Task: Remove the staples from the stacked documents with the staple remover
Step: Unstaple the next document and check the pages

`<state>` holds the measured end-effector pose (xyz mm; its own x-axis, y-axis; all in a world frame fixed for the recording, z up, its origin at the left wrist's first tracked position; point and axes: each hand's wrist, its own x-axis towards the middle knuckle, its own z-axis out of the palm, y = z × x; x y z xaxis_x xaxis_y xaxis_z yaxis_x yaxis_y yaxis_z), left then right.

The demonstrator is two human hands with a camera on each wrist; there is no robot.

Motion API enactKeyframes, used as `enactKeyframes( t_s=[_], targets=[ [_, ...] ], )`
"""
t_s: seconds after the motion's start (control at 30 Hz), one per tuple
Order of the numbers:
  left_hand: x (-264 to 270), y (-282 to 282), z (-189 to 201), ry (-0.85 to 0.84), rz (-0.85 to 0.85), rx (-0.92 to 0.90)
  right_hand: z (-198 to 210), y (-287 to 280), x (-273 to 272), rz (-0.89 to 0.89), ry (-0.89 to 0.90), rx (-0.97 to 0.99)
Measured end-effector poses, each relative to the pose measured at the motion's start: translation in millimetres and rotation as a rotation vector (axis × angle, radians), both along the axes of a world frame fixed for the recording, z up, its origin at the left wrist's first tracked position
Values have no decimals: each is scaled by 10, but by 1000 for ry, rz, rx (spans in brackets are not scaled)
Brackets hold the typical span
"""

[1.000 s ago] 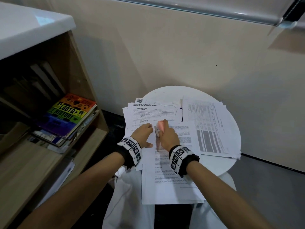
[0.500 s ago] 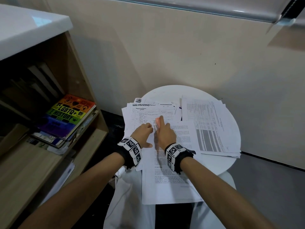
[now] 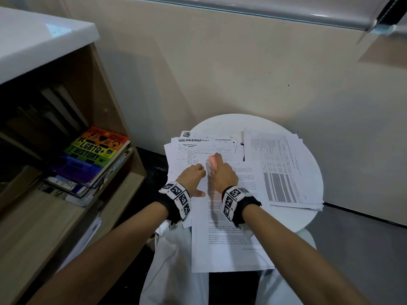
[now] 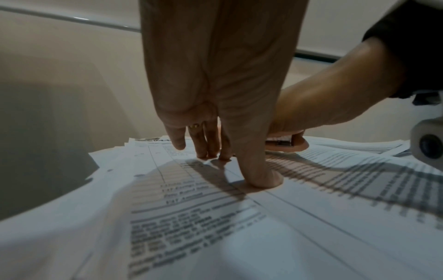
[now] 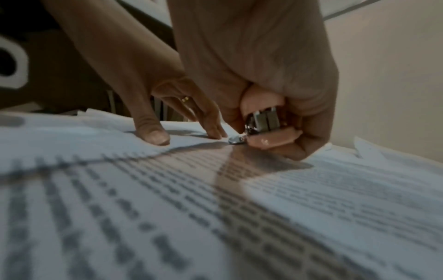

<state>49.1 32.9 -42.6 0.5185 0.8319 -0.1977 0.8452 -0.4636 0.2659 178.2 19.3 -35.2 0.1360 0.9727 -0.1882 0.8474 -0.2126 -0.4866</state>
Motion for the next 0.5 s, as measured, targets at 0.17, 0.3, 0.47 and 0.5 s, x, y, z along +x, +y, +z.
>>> enactKeyframes(
  t_s=[0.17,0.3,0.47,0.5],
  targets=[
    [8,12,20,22,-2,-2,-26,-18,61,85,-105,40],
    [11,6,43,32,-1,-11,-41,-3,95,131,-139,67],
    [13,13,47,55,-3,-18,-58,61,147,117,-84,65],
    [13,14,42,63,-3,-19,-45,72,159,112,-74,51]
  ],
)
